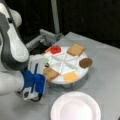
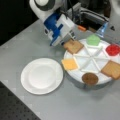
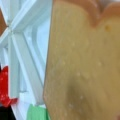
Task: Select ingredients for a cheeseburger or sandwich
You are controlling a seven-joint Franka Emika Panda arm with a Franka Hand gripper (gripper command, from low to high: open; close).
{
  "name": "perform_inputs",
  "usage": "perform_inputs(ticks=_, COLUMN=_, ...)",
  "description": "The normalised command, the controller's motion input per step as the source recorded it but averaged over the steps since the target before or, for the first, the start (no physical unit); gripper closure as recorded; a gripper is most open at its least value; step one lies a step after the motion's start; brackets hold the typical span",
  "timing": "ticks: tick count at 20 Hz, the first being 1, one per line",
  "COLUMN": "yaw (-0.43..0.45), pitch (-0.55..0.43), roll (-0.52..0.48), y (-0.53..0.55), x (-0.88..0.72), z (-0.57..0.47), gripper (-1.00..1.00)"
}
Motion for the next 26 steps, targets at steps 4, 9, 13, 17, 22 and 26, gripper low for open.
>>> perform_inputs(ticks=4, yaw=0.128, pitch=0.025, roll=0.277, y=-0.21, x=0.32, z=-0.07, gripper=1.00)
perform_inputs(ticks=9, yaw=0.124, pitch=0.013, roll=0.287, y=-0.20, x=0.30, z=-0.07, gripper=1.00)
perform_inputs(ticks=13, yaw=0.125, pitch=0.012, roll=0.291, y=-0.19, x=0.29, z=-0.08, gripper=1.00)
perform_inputs(ticks=17, yaw=0.123, pitch=0.009, roll=0.290, y=-0.18, x=0.30, z=-0.08, gripper=1.00)
perform_inputs(ticks=22, yaw=0.128, pitch=0.009, roll=0.286, y=-0.20, x=0.31, z=-0.08, gripper=1.00)
perform_inputs(ticks=26, yaw=0.128, pitch=0.026, roll=0.248, y=-0.25, x=0.30, z=-0.11, gripper=1.00)
